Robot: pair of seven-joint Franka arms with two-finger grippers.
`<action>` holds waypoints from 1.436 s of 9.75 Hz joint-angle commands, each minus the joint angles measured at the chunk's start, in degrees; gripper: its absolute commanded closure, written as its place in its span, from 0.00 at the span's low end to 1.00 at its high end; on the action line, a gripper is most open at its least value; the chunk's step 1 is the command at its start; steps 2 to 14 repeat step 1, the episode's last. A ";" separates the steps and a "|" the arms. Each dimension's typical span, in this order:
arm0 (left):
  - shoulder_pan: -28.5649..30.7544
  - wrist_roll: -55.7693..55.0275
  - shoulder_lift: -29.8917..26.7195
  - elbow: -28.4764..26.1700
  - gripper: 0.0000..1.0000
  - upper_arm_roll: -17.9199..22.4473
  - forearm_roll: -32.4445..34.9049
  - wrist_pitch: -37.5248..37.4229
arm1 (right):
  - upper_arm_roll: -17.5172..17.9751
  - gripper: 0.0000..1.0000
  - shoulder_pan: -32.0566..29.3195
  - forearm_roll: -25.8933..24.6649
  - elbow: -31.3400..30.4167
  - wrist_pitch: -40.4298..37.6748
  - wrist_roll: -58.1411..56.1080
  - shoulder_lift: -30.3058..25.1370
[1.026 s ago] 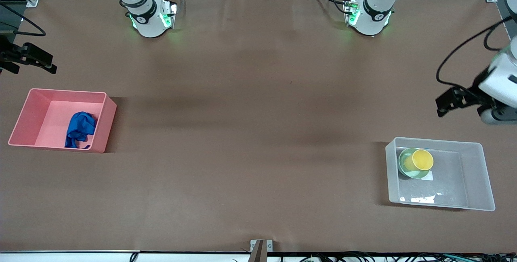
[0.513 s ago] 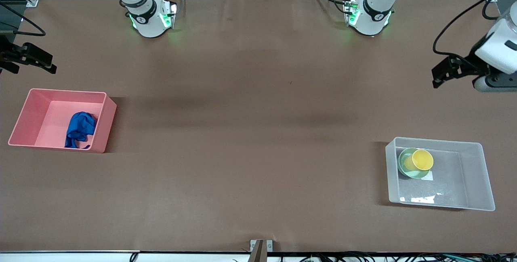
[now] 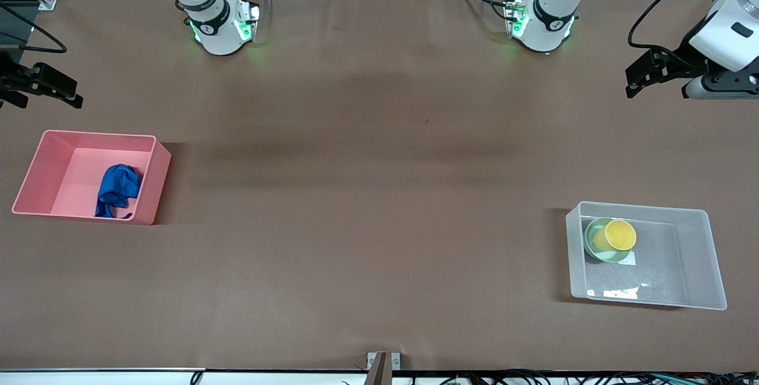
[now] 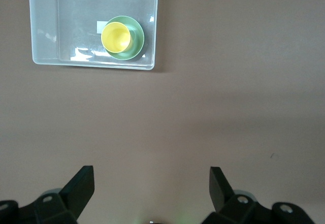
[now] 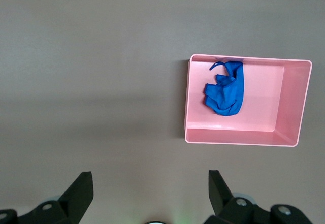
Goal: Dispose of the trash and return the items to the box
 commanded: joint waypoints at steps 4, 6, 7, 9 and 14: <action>-0.19 -0.21 0.32 -0.94 0.00 0.54 -1.05 -1.22 | 0.03 0.00 -0.43 0.93 -1.41 0.25 0.04 -1.52; -0.19 -0.21 0.32 -0.94 0.00 0.54 -1.05 -1.22 | 0.03 0.00 -0.43 0.93 -1.41 0.25 0.04 -1.52; -0.19 -0.21 0.32 -0.94 0.00 0.54 -1.05 -1.22 | 0.03 0.00 -0.43 0.93 -1.41 0.25 0.04 -1.52; -0.19 -0.21 0.32 -0.94 0.00 0.54 -1.05 -1.22 | 0.03 0.00 -0.43 0.93 -1.41 0.25 0.04 -1.52; -0.19 -0.21 0.32 -0.94 0.00 0.54 -1.05 -1.22 | 0.03 0.00 -0.43 0.93 -1.41 0.25 0.04 -1.52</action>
